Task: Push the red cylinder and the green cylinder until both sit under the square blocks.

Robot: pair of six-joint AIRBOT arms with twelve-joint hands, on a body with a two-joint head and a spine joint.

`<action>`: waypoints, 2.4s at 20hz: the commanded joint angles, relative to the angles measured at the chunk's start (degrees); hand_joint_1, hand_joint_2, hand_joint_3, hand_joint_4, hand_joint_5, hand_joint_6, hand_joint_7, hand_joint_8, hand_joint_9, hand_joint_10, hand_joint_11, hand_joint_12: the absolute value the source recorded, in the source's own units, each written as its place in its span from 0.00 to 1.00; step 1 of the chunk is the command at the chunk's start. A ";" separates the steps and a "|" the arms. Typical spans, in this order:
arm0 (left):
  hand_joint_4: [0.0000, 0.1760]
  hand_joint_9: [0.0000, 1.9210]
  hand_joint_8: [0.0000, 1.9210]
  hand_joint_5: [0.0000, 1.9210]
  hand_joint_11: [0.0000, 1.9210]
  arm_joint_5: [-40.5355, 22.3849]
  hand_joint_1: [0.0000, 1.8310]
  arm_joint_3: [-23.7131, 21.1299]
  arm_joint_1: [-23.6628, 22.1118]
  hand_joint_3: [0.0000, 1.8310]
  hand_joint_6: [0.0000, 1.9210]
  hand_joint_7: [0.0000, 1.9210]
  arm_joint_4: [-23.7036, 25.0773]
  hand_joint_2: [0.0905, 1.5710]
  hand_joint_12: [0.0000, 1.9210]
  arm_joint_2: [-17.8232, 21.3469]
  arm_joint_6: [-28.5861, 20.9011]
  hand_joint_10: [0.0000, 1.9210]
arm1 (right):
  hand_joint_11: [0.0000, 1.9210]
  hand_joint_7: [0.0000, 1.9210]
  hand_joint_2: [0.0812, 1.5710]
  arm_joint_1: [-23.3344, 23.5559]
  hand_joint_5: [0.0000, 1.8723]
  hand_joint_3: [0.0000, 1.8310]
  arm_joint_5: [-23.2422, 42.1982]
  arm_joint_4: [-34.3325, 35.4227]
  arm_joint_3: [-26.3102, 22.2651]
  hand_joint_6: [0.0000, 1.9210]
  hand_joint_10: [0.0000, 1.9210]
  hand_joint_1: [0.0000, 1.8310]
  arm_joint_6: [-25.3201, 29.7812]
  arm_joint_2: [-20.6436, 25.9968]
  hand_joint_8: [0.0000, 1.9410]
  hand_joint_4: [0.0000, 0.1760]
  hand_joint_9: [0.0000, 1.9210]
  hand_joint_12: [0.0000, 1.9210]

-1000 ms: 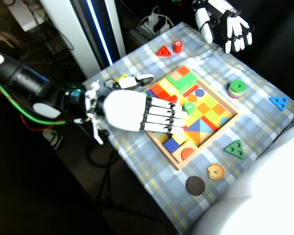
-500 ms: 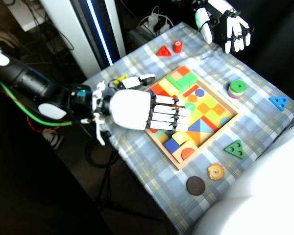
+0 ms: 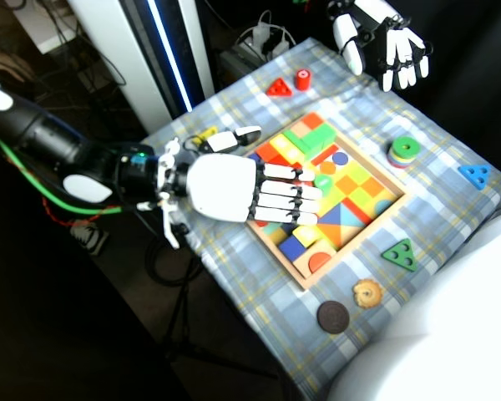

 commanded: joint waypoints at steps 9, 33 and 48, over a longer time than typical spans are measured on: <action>0.00 0.22 0.00 0.41 0.00 -6.51 0.32 -0.04 -0.14 0.00 0.00 0.28 2.61 0.84 0.23 -0.33 -0.25 0.01 | 0.00 0.00 0.53 -2.09 0.18 0.00 3.70 4.26 -5.05 0.00 0.00 0.00 -5.11 6.32 0.00 0.63 0.00 0.00; 0.00 0.22 0.00 0.43 0.00 -6.01 0.32 -0.06 0.17 0.00 0.00 0.27 2.07 0.84 0.21 -0.27 -0.25 0.00 | 0.00 0.00 0.52 -6.92 0.16 0.00 4.65 12.03 -11.25 0.00 0.00 0.00 -11.26 14.91 0.00 1.00 0.00 0.00; 0.00 0.20 0.00 0.43 0.00 -5.64 0.34 -0.05 0.24 0.00 0.00 0.27 1.92 0.84 0.17 -0.20 -0.25 0.00 | 0.00 0.00 0.52 -7.35 0.18 0.00 12.89 14.12 -14.20 0.00 0.00 0.00 -11.26 18.42 0.00 1.00 0.00 0.00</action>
